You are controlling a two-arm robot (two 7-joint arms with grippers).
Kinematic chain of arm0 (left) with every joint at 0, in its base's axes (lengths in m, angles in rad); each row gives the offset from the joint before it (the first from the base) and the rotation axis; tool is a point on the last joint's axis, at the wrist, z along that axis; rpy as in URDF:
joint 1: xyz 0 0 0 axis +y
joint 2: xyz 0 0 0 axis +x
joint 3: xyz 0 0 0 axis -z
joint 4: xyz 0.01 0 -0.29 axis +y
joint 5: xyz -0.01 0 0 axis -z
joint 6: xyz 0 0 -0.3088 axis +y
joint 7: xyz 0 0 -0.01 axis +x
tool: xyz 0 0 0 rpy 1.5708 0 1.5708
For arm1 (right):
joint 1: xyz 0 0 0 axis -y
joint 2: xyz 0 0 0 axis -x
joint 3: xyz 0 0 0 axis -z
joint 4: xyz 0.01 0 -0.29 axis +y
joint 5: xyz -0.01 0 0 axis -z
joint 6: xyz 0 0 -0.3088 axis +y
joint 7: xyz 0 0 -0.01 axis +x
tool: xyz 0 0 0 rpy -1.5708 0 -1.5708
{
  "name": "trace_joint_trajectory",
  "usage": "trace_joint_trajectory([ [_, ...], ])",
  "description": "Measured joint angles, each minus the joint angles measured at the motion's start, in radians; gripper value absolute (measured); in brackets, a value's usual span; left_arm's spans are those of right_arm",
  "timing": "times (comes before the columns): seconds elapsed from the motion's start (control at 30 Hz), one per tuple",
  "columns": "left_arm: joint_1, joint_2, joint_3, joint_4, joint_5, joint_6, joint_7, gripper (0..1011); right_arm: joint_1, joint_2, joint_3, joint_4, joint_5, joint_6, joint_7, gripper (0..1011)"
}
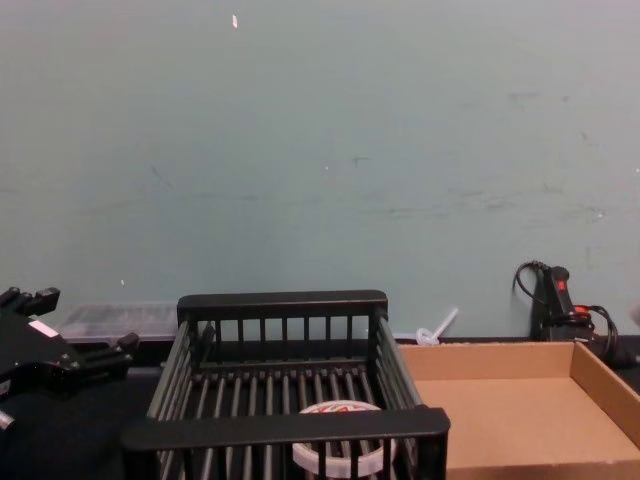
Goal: Pick up the white tape and place it into the black box , Pick up the silver tape and place it into the brown box.
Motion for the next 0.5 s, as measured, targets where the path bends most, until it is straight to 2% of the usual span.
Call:
trace_joint_trajectory([
  [0.5, 0.000, 0.000, 0.000, 0.000, 0.000, 0.000, 0.000, 1001, 0.011, -0.006, -0.008, 0.014, -0.008, 0.009, -0.003, 1000],
])
